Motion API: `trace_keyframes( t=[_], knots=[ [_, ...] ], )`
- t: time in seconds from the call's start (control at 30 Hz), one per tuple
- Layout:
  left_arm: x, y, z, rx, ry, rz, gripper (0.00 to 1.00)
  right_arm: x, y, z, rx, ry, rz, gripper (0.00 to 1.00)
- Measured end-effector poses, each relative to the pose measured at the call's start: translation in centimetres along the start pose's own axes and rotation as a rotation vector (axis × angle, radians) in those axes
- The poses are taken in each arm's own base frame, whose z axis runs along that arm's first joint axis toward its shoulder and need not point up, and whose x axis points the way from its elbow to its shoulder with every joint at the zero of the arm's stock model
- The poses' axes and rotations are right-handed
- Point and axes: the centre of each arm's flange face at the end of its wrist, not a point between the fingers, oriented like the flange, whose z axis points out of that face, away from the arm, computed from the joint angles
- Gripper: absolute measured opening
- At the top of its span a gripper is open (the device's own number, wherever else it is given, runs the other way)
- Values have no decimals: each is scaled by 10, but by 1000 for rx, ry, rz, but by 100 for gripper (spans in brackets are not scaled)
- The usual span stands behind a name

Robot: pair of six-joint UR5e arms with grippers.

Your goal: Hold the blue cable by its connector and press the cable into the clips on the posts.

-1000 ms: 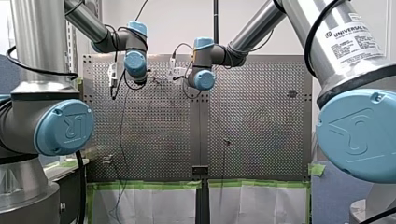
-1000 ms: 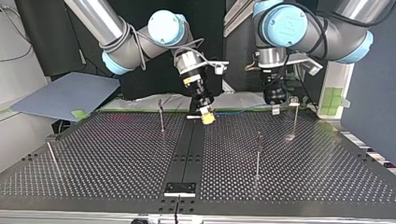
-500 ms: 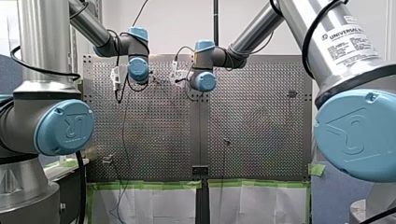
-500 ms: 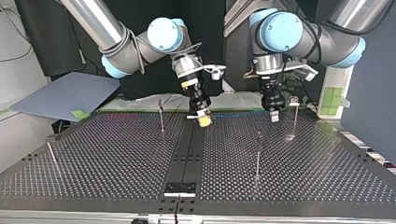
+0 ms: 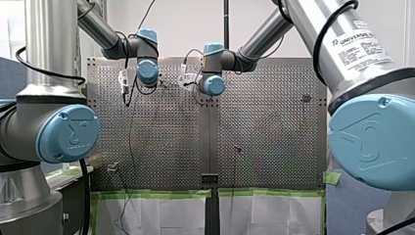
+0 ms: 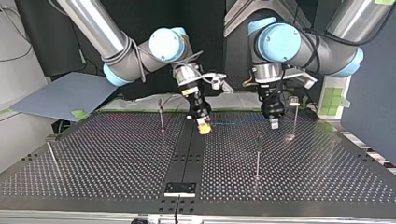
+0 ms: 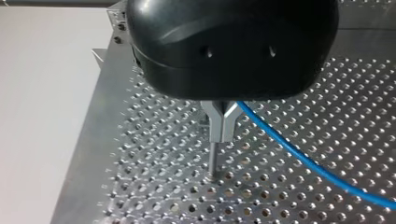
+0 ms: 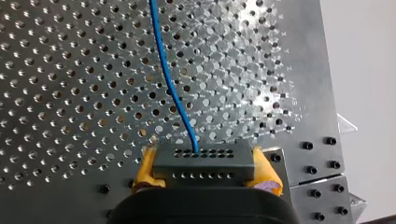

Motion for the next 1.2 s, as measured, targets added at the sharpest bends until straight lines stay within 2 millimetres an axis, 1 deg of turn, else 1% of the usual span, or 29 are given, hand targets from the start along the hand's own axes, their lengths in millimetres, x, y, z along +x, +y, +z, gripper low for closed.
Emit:
trace_keyframes(
  t=[0.23, 0.33, 0.5, 0.63, 0.8, 0.93, 1.2],
  knots=[
    [6, 2, 6, -1, 7, 4, 0, 2, 14, 6, -15, 4, 7, 0],
    [9, 3, 9, 3, 13, 6, 0, 0, 19, 8, -17, 1, 6, 0],
    [7, 3, 13, 9, 6, 3, 0, -4, 21, 12, -17, -6, 5, 0],
    [4, 0, 17, 22, 2, -2, 0, -2, 18, 15, -9, -1, 6, 0],
    [6, -2, 22, 28, 12, -2, 0, 0, 16, 17, -5, 2, 7, 0],
    [7, -1, 25, 24, 15, -5, 0, 3, 11, 22, 2, 4, 7, 0],
    [9, 2, 32, 16, 16, -9, 0, -2, 2, 33, 10, -9, 0, 0]
  ],
)
